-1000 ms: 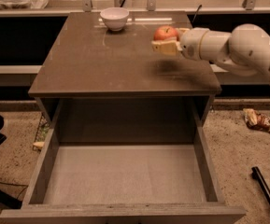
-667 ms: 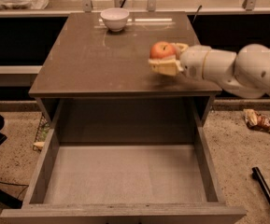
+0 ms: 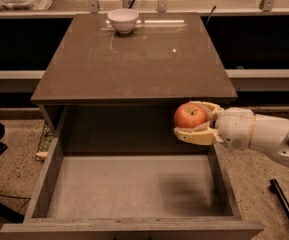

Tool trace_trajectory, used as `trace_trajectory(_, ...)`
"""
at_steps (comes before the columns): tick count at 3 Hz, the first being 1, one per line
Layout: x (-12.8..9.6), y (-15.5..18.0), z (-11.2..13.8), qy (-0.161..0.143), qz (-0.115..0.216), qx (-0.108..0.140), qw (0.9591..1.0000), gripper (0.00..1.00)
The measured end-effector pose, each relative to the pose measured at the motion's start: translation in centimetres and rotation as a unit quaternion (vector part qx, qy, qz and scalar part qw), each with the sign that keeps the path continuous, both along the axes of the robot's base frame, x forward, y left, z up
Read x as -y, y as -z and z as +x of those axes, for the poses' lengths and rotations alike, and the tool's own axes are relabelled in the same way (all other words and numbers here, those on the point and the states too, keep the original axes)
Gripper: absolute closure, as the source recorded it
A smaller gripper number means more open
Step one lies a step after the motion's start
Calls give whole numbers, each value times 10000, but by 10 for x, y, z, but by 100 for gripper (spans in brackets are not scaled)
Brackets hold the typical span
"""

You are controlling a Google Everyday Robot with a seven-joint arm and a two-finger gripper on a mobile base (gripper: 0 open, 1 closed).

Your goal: Place apple into top drawer

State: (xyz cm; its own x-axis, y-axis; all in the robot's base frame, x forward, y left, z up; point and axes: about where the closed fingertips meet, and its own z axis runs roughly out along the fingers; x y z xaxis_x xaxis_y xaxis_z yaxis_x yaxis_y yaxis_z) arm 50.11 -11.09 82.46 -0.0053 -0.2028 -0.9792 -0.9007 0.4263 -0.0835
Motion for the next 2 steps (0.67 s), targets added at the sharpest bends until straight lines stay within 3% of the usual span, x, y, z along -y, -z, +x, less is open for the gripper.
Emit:
trace_trajectory(1,-6,-1,4,-19,2,5,10000,100)
trace_trajectory(2,-38,24,10,-245,-139,-48,9996,100)
